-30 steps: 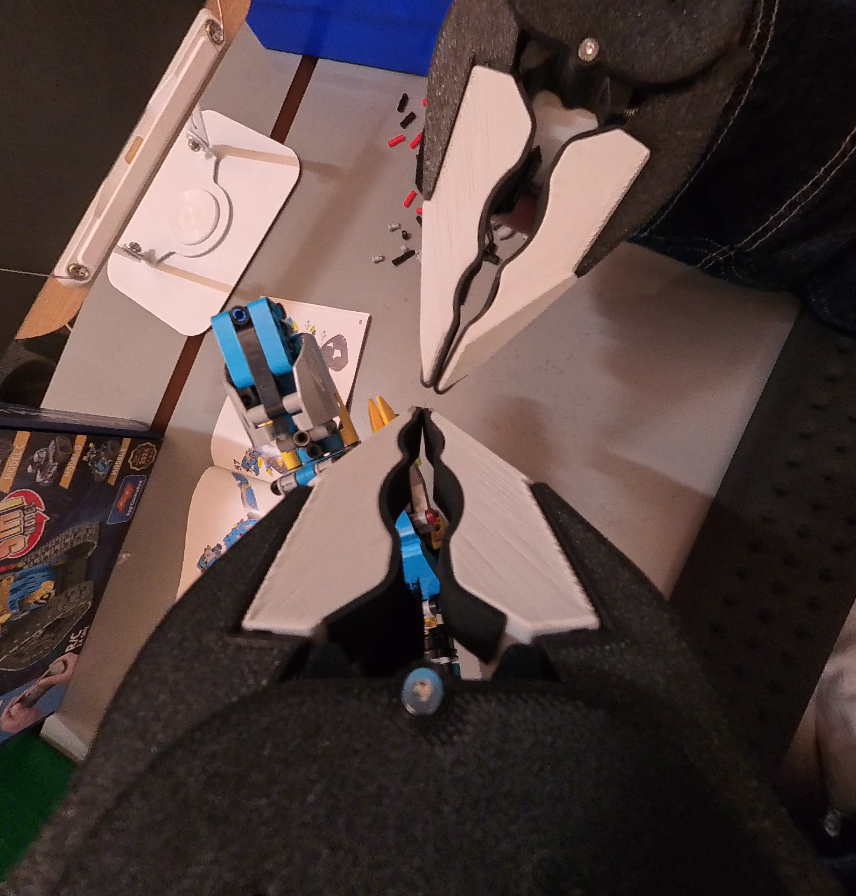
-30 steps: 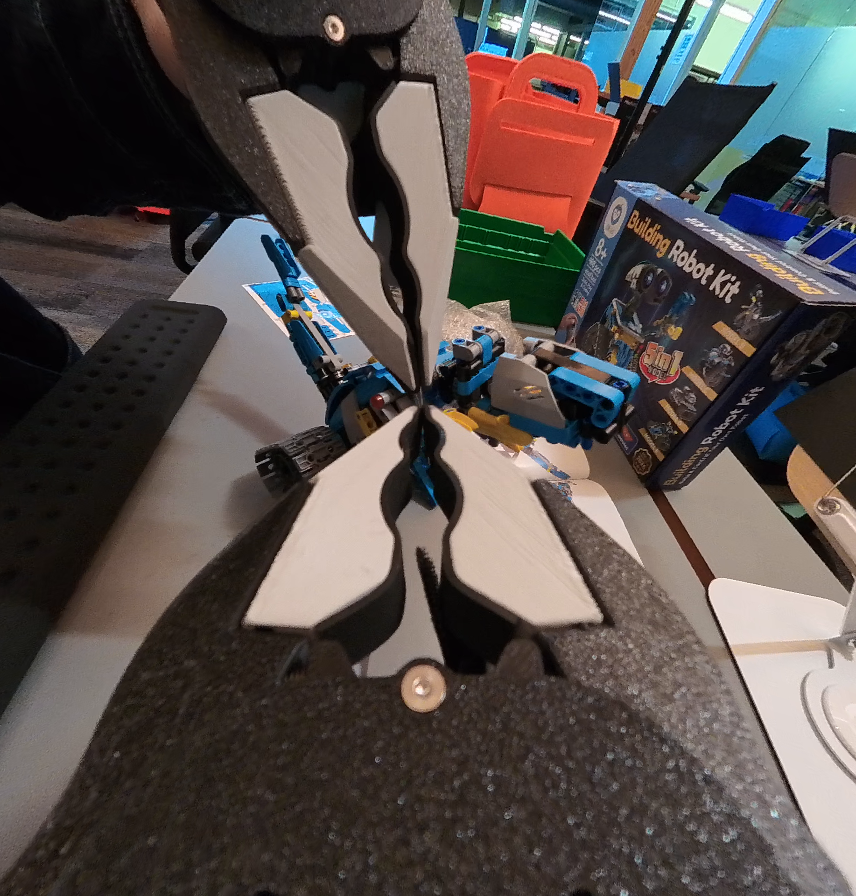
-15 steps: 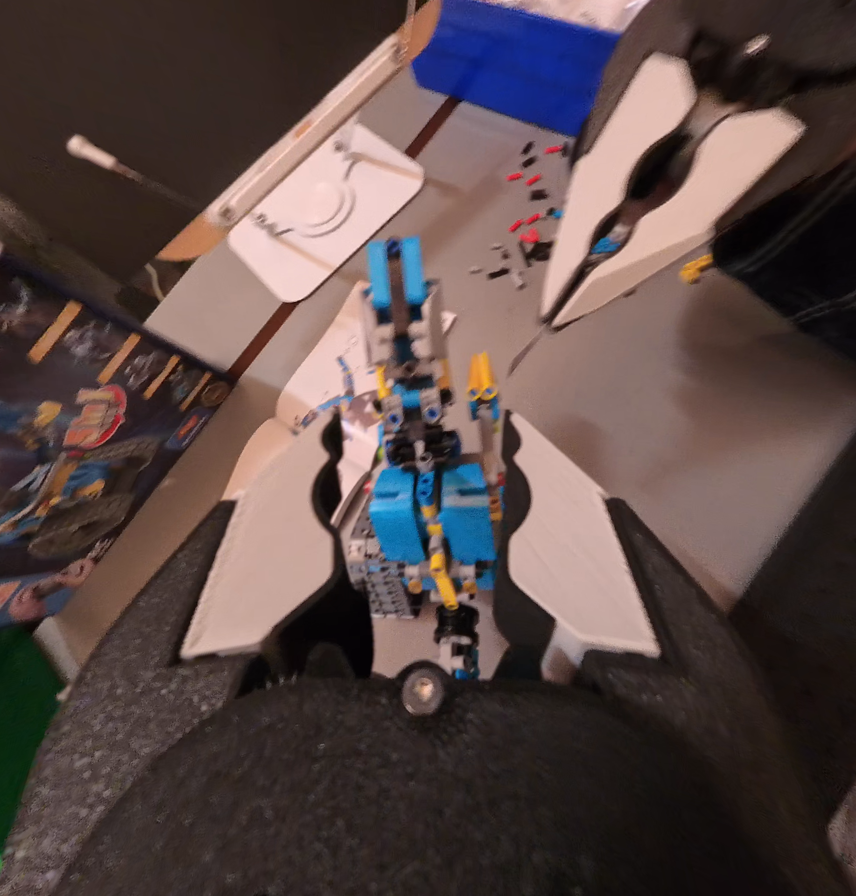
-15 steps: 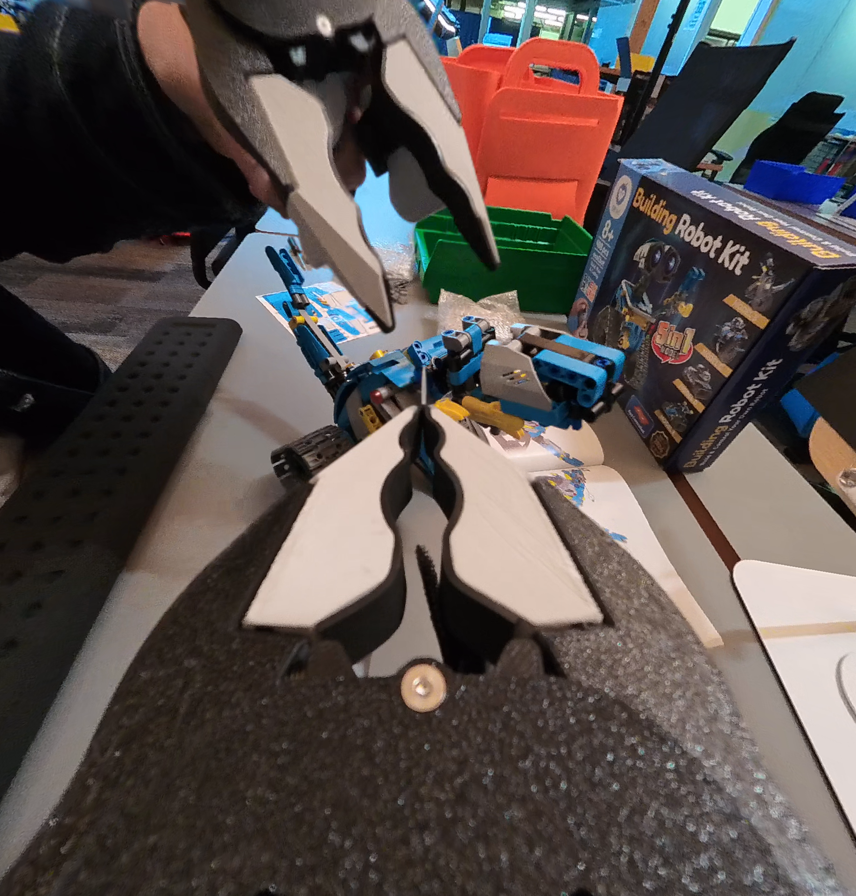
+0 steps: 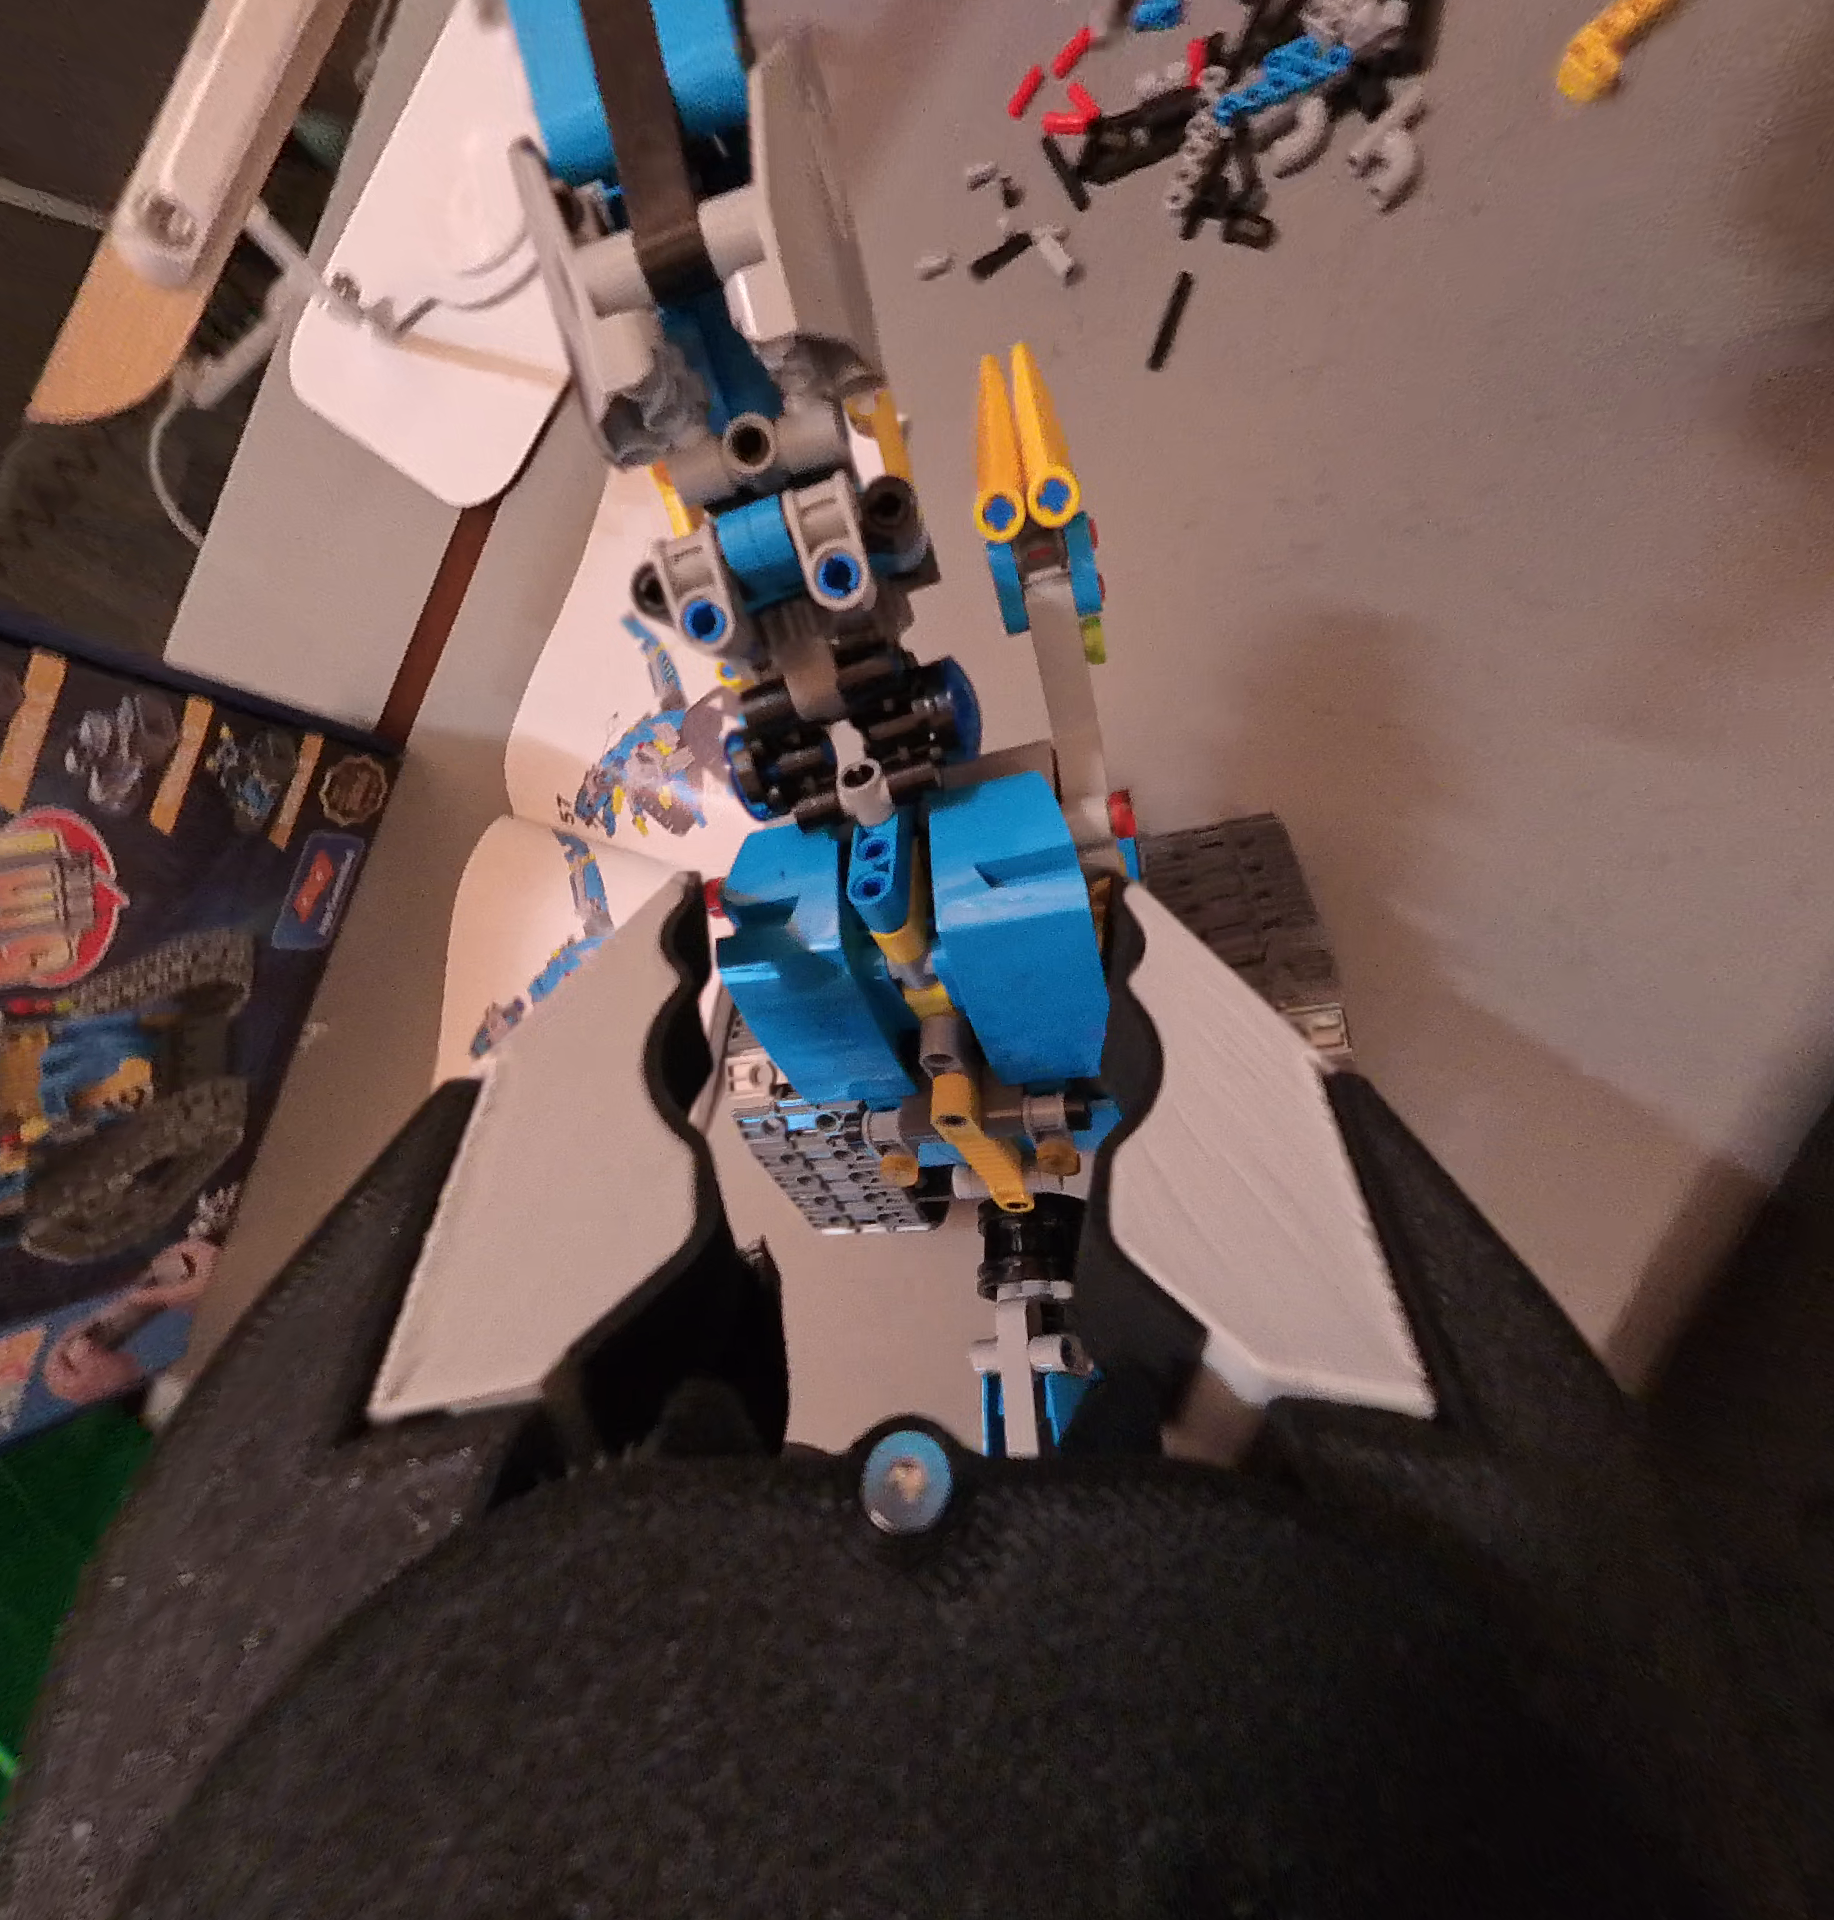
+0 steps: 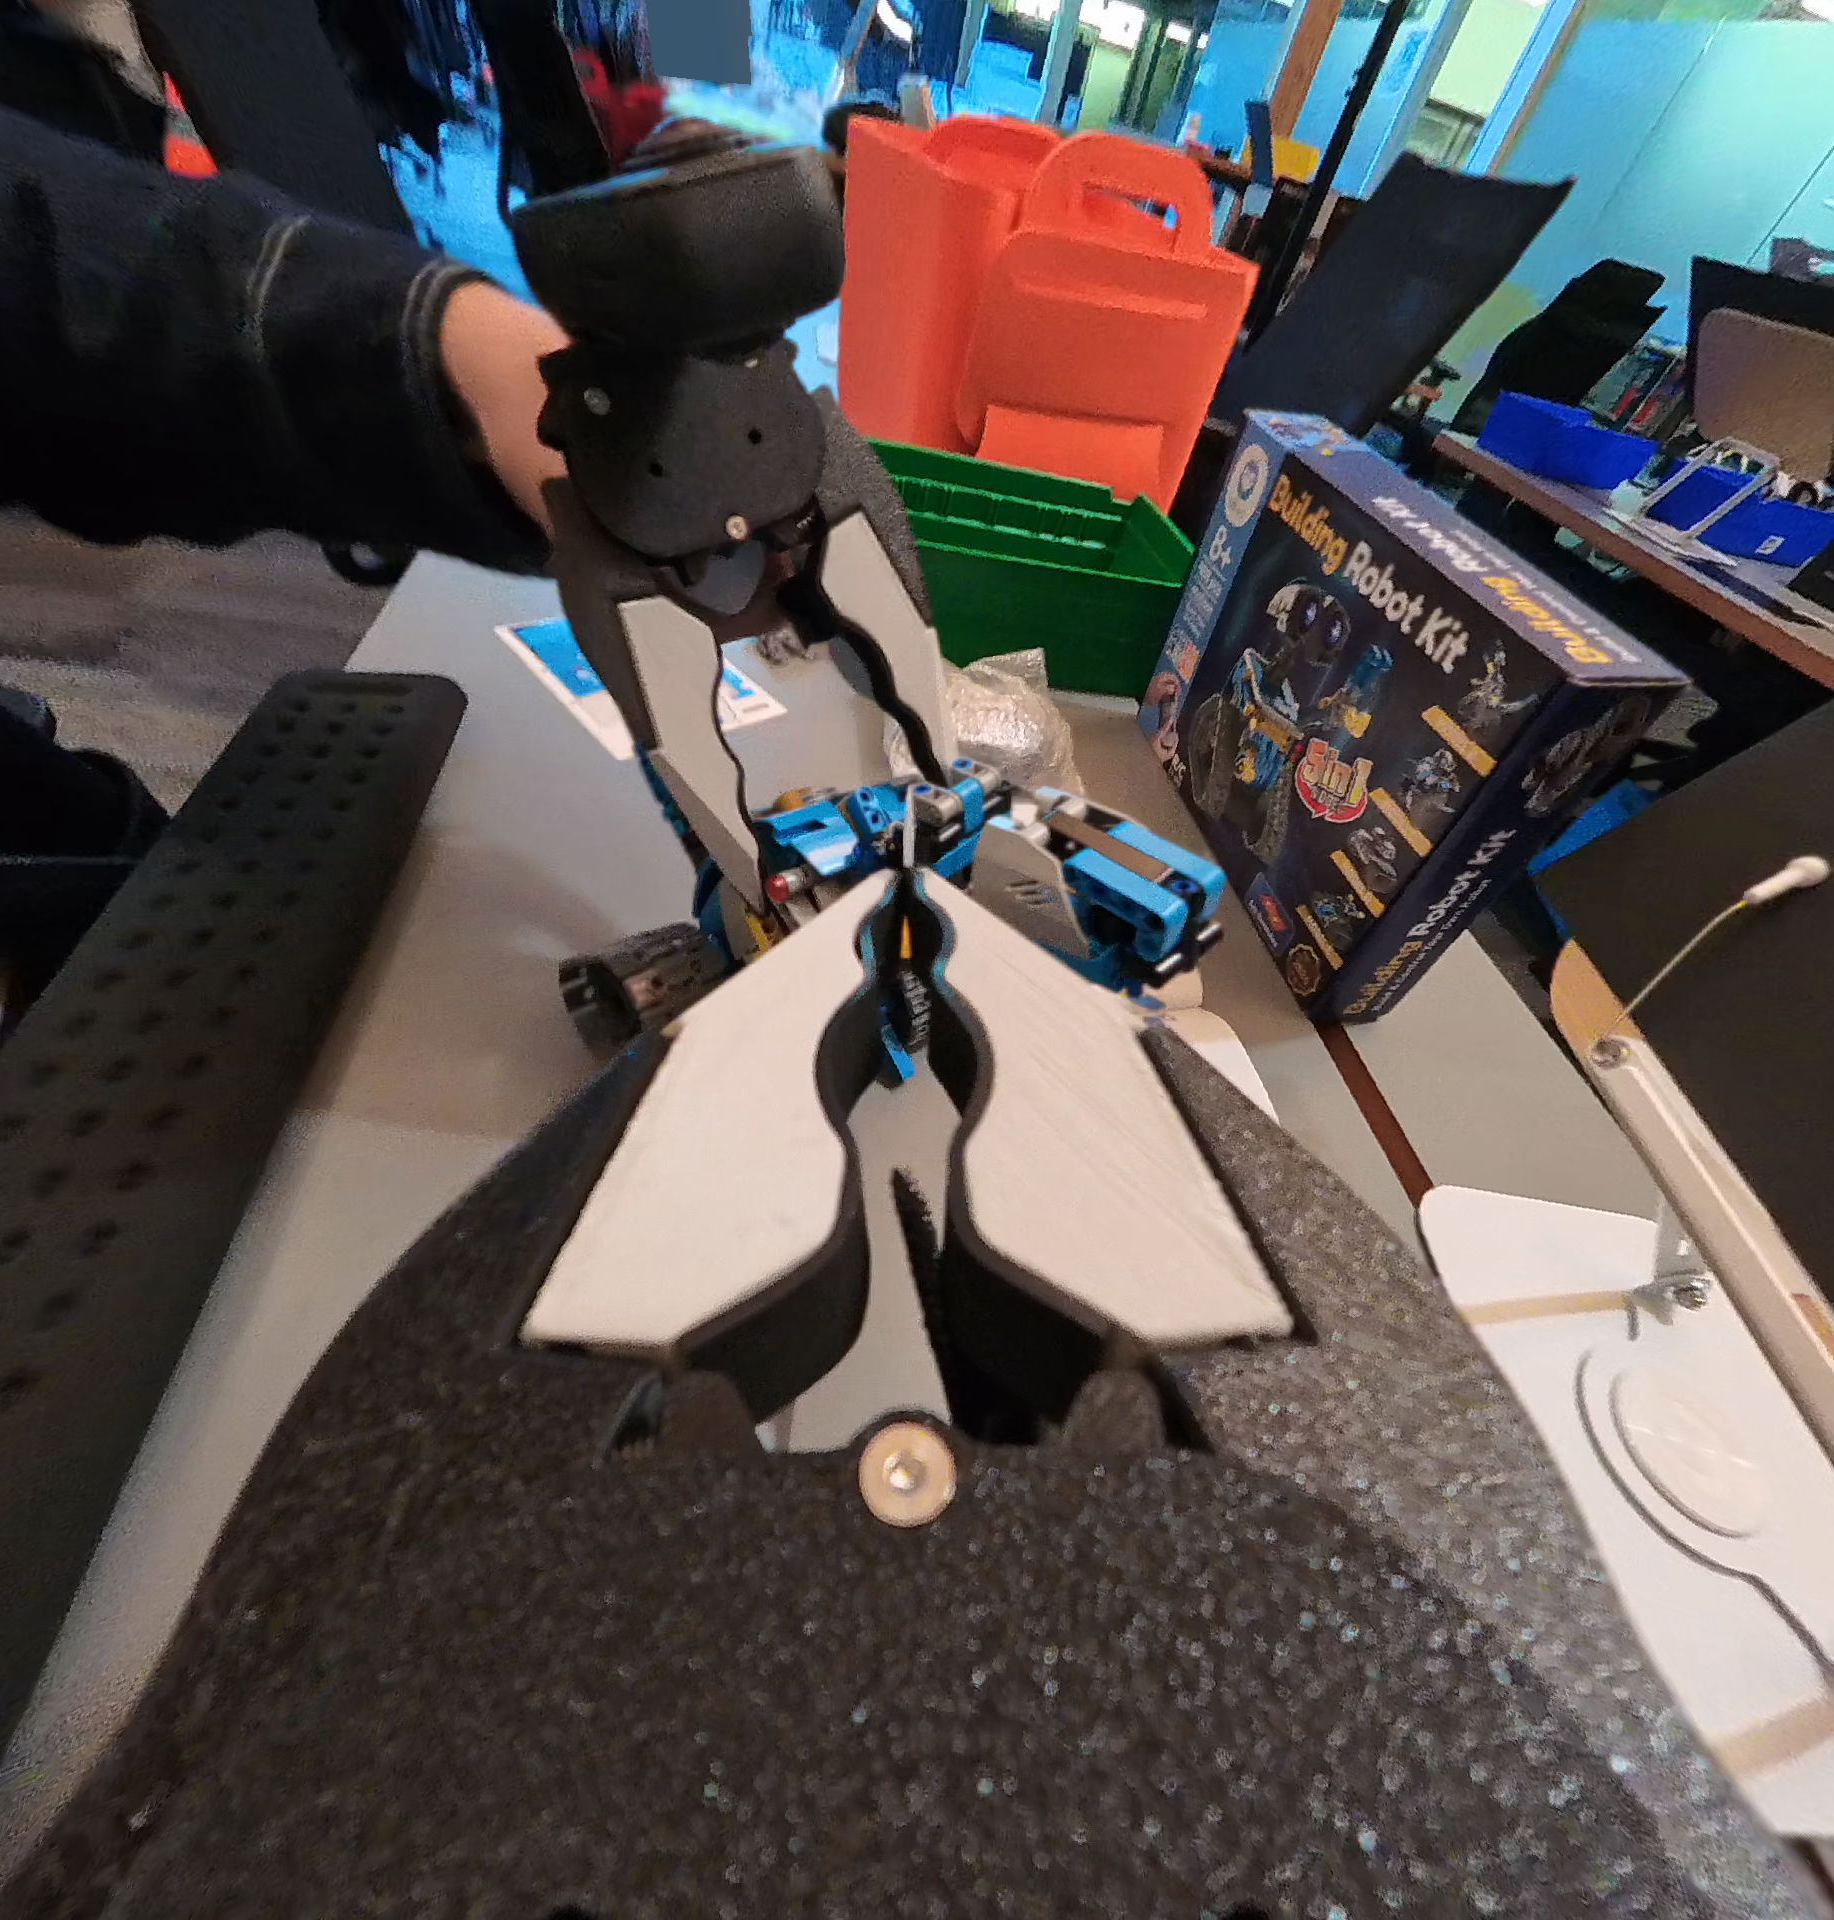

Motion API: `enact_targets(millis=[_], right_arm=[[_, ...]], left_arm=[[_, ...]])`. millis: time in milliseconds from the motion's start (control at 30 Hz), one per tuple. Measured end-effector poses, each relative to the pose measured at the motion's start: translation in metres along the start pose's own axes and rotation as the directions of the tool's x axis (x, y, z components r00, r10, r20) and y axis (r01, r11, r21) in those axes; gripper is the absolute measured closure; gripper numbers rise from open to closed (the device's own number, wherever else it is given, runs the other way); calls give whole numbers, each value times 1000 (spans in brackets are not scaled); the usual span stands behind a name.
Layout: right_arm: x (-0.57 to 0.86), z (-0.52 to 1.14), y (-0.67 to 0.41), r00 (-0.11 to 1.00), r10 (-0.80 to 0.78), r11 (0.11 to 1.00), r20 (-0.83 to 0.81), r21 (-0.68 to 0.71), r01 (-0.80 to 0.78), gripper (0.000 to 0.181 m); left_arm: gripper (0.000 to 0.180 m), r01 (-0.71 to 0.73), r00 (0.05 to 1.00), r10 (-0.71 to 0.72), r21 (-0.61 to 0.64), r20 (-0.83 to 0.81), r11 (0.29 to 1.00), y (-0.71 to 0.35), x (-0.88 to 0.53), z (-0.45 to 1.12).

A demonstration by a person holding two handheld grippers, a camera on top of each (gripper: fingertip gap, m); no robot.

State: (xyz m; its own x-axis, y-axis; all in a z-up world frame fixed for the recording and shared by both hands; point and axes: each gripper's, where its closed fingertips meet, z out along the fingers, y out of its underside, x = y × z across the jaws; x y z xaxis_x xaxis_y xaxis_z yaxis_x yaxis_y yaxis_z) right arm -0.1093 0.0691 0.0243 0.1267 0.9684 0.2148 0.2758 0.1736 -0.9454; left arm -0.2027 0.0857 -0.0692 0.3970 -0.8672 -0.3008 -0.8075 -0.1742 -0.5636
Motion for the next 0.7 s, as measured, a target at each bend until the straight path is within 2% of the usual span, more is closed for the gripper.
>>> enact_targets(millis=[133,200,267,333,467,533,600,700], right_arm=[[-15,-8,-10,998,-10,990,64,-139,19,181],[-18,-13,-22,997,-32,983,72,-178,45,181],[-21,-16,-38,996,-36,988,86,-149,49,181],[-24,-19,-43,995,-40,995,91,-85,48,181],[-25,-24,-21,994,16,998,106,-65,-9,181],[-26,-26,-15,992,51,998,114,-29,-48,181],[-29,-26,-9,991,61,998,119,-7,-61,181],[-28,-26,-6,992,58,998,109,-27,-55,181]], left_arm=[[106,-164,982,165,23,-89,986,7,11,-9],[106,-186,975,188,27,-117,982,9,13,-12],[105,-149,982,148,5,-116,989,10,11,-13],[84,-103,991,105,36,-85,994,-3,7,-18],[86,-16,986,46,185,-159,983,-54,11,-38],[96,61,979,-17,213,-204,975,-77,6,-39],[106,105,963,-52,188,-265,977,-91,9,-33],[117,7,974,10,74,-225,997,-83,5,-19]])
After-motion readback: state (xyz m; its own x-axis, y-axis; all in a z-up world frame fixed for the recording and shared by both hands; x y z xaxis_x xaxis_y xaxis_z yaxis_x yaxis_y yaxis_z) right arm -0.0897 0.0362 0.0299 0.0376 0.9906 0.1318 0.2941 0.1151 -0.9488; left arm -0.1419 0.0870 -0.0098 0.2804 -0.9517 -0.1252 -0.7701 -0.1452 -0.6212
